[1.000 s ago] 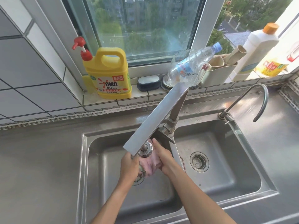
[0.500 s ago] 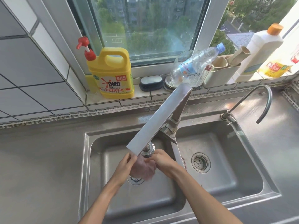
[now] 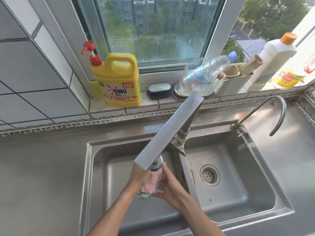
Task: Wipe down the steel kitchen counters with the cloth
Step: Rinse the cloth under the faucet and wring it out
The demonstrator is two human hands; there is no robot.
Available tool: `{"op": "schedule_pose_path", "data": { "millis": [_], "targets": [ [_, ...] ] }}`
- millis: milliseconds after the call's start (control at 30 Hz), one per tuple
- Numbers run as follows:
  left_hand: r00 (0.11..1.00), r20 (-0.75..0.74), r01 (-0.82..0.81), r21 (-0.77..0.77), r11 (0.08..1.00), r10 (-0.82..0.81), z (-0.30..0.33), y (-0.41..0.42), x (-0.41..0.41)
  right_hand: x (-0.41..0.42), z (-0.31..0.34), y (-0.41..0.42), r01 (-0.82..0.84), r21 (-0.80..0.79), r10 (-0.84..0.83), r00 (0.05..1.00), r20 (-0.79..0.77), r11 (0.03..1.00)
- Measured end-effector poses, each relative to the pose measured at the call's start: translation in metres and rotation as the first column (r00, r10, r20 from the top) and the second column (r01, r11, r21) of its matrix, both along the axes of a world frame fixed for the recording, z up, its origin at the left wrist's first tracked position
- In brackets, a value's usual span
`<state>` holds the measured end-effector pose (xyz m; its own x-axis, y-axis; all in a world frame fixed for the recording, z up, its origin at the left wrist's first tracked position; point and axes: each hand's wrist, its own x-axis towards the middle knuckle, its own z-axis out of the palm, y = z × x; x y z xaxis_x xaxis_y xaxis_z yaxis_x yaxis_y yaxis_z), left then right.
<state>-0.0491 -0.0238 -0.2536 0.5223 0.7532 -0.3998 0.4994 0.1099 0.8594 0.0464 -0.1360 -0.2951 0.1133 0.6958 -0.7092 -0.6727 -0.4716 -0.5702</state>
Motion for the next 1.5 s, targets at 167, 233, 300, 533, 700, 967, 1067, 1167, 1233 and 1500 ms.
{"op": "schedule_pose_path", "data": {
  "millis": [167, 233, 300, 533, 700, 967, 1067, 1167, 1233, 1500],
  "targets": [
    [0.969, -0.056, -0.241, 0.006, 0.970, 0.241, -0.006, 0.001, -0.005, -0.010, 0.014, 0.011, 0.154, 0.036, -0.157, 0.940, 0.302, 0.987],
    [0.948, -0.085, -0.311, -0.065, 0.948, 0.306, -0.008, 0.002, -0.008, -0.014, 0.024, 0.014, 0.068, 0.098, -0.106, 0.872, 0.478, 0.993],
    [0.924, -0.080, -0.383, -0.221, 0.897, 0.375, -0.009, 0.001, -0.006, -0.022, 0.029, 0.018, -0.018, 0.121, -0.056, 0.813, 0.580, 0.993],
    [0.835, -0.101, -0.474, -0.630, 0.615, 0.540, -0.019, -0.013, 0.013, -0.038, 0.032, 0.041, 0.073, -0.157, 0.069, 0.665, 0.743, 0.985],
    [0.798, -0.049, -0.411, -0.773, 0.483, 0.601, -0.026, -0.021, 0.022, -0.027, 0.047, 0.048, 0.036, -0.214, 0.168, 0.499, 0.850, 0.976],
    [0.868, 0.003, -0.372, -0.658, 0.655, 0.497, -0.019, -0.029, 0.035, -0.003, 0.045, 0.050, 0.039, -0.323, 0.268, 0.466, 0.843, 0.946],
    [0.957, -0.016, -0.270, -0.421, 0.866, 0.290, -0.006, -0.028, 0.033, 0.003, 0.040, 0.056, 0.159, -0.343, 0.189, 0.592, 0.784, 0.926],
    [0.976, 0.096, -0.170, -0.226, 0.959, 0.196, 0.004, -0.027, 0.028, 0.009, 0.034, 0.059, 0.324, -0.350, -0.006, 0.741, 0.671, 0.879],
    [0.980, 0.126, -0.123, -0.202, 0.972, 0.151, 0.007, -0.029, 0.026, 0.013, 0.029, 0.055, 0.330, -0.361, -0.054, 0.799, 0.599, 0.873],
    [0.888, 0.139, -0.314, -0.515, 0.798, 0.439, 0.002, -0.034, -0.025, 0.035, 0.048, 0.023, 0.017, -0.214, 0.087, 0.881, 0.466, 0.977]
  ]
}}
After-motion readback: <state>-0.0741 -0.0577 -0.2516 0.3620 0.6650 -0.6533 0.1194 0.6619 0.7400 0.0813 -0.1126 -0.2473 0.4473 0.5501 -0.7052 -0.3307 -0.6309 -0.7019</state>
